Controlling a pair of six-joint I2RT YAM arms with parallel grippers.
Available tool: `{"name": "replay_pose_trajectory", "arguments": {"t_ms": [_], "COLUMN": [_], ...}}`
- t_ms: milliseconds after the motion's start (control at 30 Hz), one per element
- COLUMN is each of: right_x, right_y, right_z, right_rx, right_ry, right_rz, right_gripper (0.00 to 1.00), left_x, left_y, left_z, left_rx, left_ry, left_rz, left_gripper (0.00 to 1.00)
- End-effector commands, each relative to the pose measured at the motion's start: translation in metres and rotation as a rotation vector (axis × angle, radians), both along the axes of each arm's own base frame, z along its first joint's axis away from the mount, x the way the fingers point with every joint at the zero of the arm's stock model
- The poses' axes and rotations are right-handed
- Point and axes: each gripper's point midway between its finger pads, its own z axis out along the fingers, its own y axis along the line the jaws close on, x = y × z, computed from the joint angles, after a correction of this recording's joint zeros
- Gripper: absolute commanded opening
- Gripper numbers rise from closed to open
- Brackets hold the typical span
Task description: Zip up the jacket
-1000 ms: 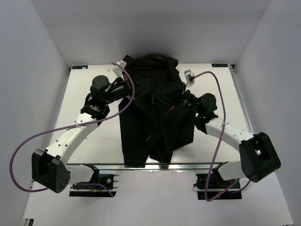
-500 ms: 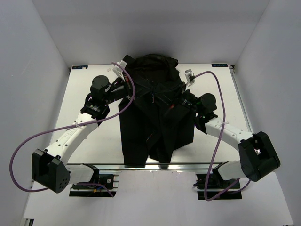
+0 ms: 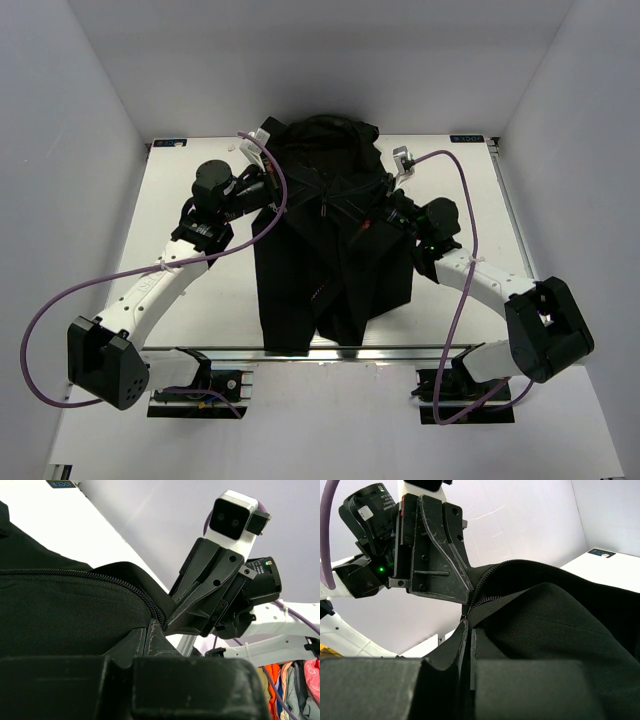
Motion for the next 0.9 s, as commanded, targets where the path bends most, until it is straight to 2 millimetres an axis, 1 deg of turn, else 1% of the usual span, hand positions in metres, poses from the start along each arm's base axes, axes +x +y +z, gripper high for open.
{"name": "replay_pose_trajectory", "arguments": {"t_ms": [0,100,367,500,600,700,767,800,867], "right_x": [-0.006,-0.003,0.002,0.001,0.004,0.01,0.013,0.018,0.025], "right_y": [-0.005,-0.005,-0.007,-0.009,-0.01,-0.011,-0.011,-0.012,-0.012], "right_z": [0.043,0.044,0.047,0.052,0.054,0.055,0.053,0.052,0.049], "right_rx": [0.09,0.093,0.097,0.107,0.105,0.096,0.086,0.085,0.07], "right_ry": [-0.117,-0.117,-0.125,-0.14,-0.146,-0.15,-0.135,-0.133,-0.113], "right_rz": [-0.004,-0.013,-0.016,-0.01,-0.025,-0.04,-0.054,-0.079,-0.11], "right_gripper": [0.0,0.0,0.0,0.0,0.0,0.0,0.0,0.0,0.0], "left_x": [-0.008,-0.01,-0.015,-0.016,-0.015,-0.017,-0.019,-0.02,-0.021], "left_y": [-0.001,-0.002,-0.006,-0.007,-0.008,-0.008,-0.008,-0.007,-0.007], "left_z": [0.02,0.021,0.017,0.011,0.007,0.006,0.009,0.011,0.008], "left_rx": [-0.017,-0.019,-0.007,0.013,0.027,0.03,0.026,0.027,0.04], "left_ry": [-0.062,-0.069,-0.063,-0.047,-0.035,-0.029,-0.043,-0.053,-0.044], "left_rz": [-0.027,-0.038,-0.086,-0.102,-0.113,-0.118,-0.124,-0.126,-0.131], "left_gripper": [0.0,0.0,0.0,0.0,0.0,0.0,0.0,0.0,0.0]}}
